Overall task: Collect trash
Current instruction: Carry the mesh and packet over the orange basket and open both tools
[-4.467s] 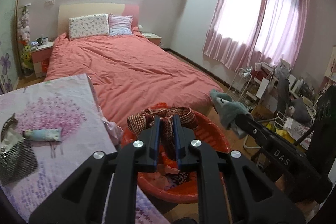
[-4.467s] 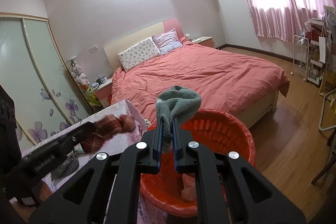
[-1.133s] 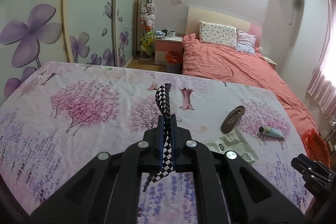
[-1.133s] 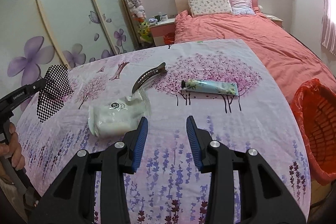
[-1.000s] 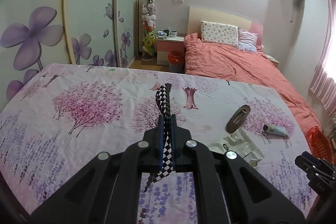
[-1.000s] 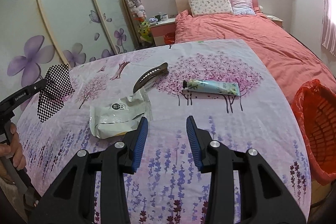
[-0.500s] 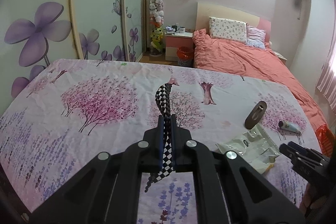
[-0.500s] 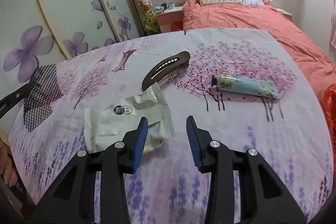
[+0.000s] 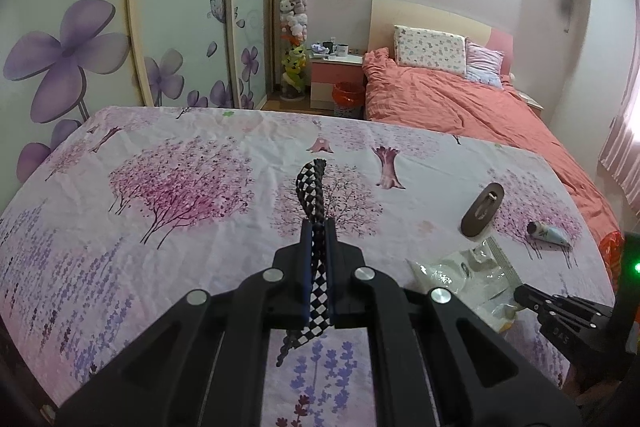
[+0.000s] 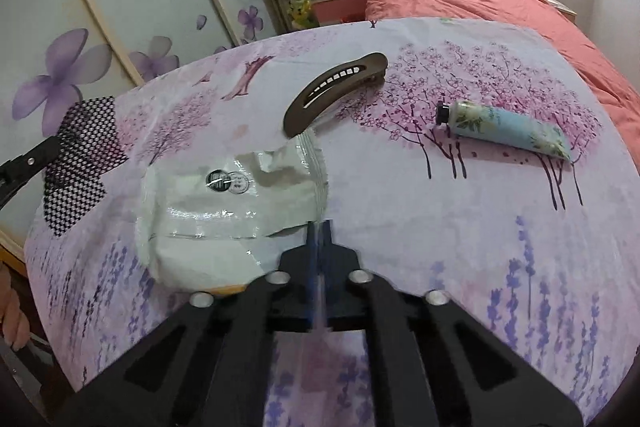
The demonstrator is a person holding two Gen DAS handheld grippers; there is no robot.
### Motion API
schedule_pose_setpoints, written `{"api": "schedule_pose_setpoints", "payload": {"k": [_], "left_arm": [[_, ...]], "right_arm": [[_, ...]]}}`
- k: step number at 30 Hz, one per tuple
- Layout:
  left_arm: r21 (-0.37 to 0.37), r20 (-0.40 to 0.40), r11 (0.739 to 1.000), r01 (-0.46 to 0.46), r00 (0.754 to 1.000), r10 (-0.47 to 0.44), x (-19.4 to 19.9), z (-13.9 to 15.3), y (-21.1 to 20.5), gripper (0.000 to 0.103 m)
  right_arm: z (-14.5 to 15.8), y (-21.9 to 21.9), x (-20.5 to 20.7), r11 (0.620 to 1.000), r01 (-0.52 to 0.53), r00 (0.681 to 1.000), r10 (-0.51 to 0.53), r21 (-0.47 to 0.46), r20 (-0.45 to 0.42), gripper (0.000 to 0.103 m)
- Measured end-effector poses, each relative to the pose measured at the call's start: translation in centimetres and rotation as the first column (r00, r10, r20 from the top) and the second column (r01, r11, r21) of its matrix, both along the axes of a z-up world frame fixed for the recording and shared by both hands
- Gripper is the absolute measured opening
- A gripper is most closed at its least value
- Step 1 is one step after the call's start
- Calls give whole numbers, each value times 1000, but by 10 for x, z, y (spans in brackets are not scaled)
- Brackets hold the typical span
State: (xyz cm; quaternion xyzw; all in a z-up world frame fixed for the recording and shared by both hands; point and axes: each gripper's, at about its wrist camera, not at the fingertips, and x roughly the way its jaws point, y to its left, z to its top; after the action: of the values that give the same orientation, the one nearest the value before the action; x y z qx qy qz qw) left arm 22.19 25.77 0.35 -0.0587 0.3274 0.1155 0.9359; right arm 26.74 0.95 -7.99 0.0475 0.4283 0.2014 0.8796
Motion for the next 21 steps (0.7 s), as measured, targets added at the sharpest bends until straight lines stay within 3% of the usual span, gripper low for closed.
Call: {"api": "schedule_pose_setpoints", "payload": {"k": [10, 21], "left_arm": [[8, 14, 999, 43, 999, -43, -8, 10, -25, 7], [-12, 55, 987, 158, 986, -157, -8, 30, -84, 7]], "right_arm": [[38, -53, -27, 992, 124, 984, -123, 0, 125, 1], [101, -131, -61, 953, 301, 904, -294, 27, 309, 1]]}}
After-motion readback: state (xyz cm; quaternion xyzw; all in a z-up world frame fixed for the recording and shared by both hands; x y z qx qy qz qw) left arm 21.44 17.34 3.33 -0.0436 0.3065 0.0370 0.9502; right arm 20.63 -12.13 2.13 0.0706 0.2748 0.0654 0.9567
